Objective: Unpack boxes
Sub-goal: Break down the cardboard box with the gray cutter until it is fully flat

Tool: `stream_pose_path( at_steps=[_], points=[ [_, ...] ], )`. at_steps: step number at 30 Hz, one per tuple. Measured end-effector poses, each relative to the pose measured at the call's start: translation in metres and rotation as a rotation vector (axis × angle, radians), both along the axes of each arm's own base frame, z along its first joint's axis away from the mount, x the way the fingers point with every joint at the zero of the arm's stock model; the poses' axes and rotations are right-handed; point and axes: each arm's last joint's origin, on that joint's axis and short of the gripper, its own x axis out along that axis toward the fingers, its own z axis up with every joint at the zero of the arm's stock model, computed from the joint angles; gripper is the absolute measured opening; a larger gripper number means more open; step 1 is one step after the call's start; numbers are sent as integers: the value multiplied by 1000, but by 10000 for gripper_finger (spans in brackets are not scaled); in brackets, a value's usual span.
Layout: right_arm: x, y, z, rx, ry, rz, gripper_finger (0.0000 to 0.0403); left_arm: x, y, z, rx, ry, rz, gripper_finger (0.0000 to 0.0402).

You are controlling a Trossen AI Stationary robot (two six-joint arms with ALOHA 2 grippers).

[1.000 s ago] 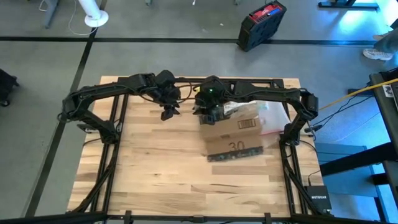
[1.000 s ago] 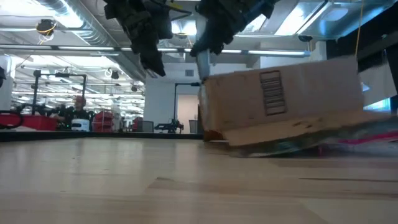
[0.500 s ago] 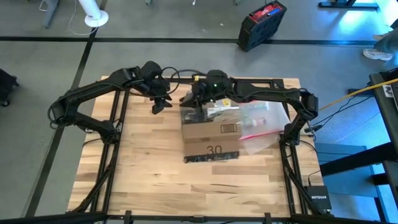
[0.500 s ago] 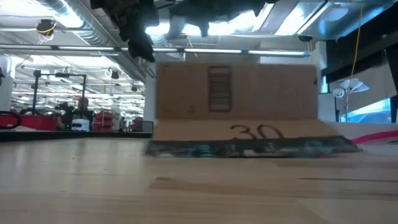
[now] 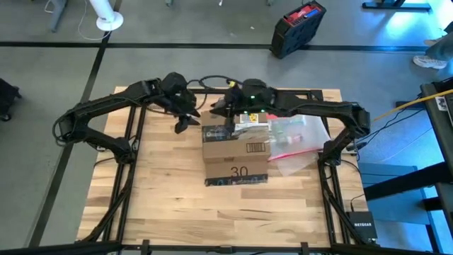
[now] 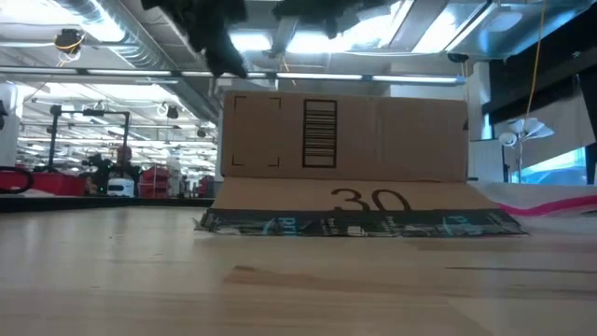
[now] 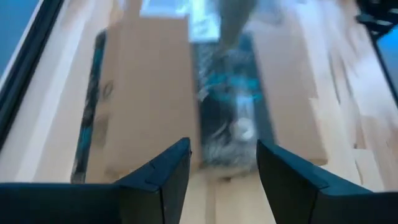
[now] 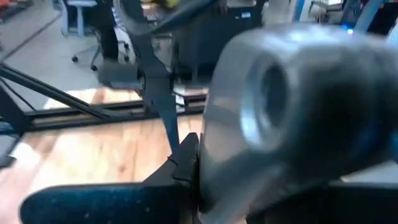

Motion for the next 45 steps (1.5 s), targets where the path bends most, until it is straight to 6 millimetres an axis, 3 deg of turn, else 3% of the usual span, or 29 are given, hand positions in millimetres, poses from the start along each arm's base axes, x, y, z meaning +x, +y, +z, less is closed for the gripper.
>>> stream_pose_path(
  at_steps=[3,6,13,23,32,40,45],
  points=[
    [-12,3,11,2,11,-6,66,9,-5,4,45,-68,-39,183],
    [-21,4,8,19,74,-16,66,20,-5,2,61,-107,-46,192],
    [-36,17,-18,73,135,-65,68,43,1,-25,2,-42,-76,200],
    [-49,30,-49,85,48,-127,70,65,-7,-39,-21,-77,-180,200],
    [-50,28,-51,52,40,-134,71,70,-7,-60,-28,28,-194,200],
    [-49,25,-57,55,64,-115,71,67,-6,-65,5,87,-204,199],
    [-52,26,-79,86,57,-125,71,66,-5,-66,2,98,-199,199]
  ],
)
